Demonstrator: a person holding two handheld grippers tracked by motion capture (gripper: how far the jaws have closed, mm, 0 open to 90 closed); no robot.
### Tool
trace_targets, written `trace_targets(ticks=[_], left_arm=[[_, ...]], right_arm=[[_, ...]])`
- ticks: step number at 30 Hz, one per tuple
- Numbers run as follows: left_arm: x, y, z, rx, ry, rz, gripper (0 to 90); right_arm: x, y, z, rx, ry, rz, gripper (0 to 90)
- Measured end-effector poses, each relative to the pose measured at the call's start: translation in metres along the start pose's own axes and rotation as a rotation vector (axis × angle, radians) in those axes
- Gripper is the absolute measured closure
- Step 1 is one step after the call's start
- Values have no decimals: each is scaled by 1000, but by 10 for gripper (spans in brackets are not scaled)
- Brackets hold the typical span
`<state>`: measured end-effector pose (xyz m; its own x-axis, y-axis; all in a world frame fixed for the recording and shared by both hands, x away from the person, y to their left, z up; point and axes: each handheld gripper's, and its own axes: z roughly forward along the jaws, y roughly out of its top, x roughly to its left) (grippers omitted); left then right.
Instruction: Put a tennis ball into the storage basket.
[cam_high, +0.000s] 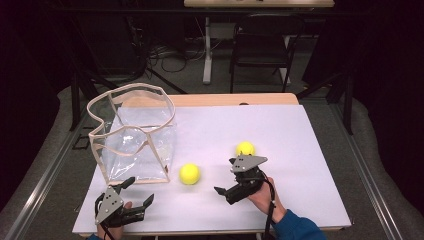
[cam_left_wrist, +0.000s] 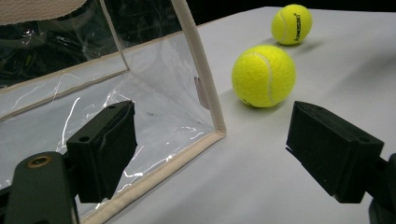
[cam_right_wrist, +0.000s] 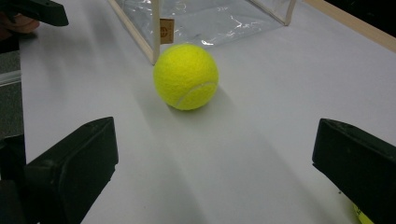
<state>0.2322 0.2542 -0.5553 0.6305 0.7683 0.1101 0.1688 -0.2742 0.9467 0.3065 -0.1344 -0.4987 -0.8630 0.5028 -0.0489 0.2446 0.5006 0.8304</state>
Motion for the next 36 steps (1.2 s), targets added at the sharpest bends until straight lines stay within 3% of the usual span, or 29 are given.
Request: trace_targets(ticks=[14,36], left_arm=[[0,0,-1,-2,0,2,158],[0,0,-2,-7,0,1,158]], right_arm=[[1,13,24,40,44,-6,0],[-3,29,56,95,74,14,0]])
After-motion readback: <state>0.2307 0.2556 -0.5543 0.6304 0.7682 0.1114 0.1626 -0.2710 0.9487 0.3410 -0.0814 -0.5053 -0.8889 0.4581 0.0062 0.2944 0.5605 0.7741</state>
